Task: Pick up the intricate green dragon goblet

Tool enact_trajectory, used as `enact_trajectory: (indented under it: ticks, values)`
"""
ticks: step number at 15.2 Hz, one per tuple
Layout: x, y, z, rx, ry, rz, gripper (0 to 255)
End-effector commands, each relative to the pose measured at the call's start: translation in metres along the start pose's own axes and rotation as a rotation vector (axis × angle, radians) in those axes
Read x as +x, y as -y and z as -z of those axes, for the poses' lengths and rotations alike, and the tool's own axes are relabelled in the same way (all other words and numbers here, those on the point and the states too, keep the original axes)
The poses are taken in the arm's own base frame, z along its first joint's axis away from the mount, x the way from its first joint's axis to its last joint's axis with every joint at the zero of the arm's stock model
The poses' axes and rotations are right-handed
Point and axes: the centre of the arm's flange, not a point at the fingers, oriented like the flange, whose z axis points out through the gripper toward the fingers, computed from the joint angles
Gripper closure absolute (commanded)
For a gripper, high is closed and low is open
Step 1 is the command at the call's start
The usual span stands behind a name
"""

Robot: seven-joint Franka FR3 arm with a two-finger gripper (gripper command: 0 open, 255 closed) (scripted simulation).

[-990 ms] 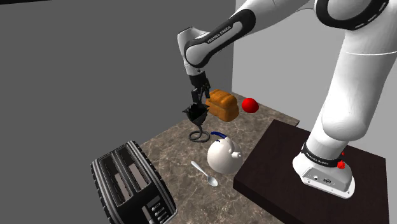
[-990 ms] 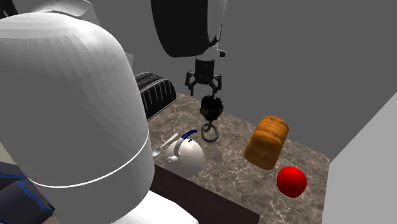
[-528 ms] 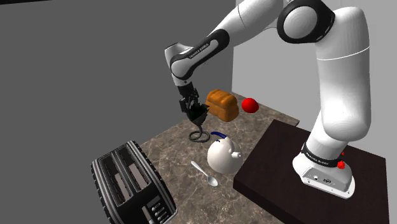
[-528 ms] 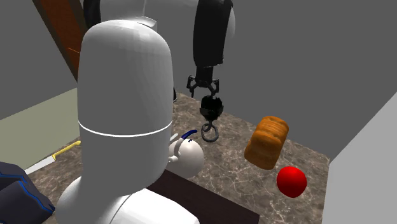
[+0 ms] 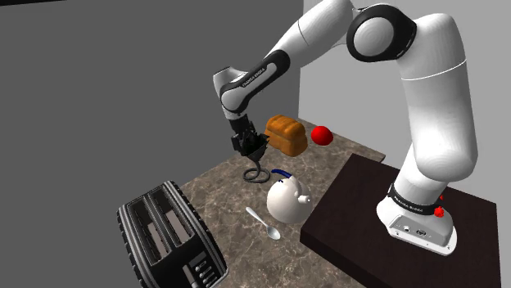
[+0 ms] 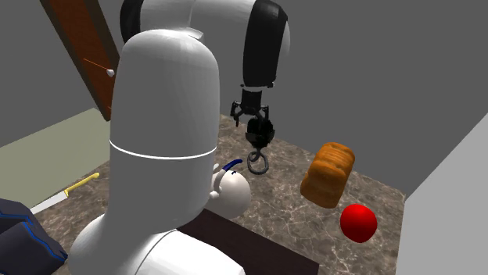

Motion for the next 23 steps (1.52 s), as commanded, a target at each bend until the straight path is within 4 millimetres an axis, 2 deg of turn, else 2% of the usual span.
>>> enact_trajectory:
  ticks: [1,2,11,23]
  values:
    - [0.001,0.000,-0.003,0.000,-0.001,0.000,0]
    - [0.001,0.000,-0.003,0.000,0.000,0.000,255]
    - [0.001,0.000,-0.003,0.000,-0.001,0.000,255]
    - [-0.013,0.003,0.058,0.000,-0.001,0.000,255]
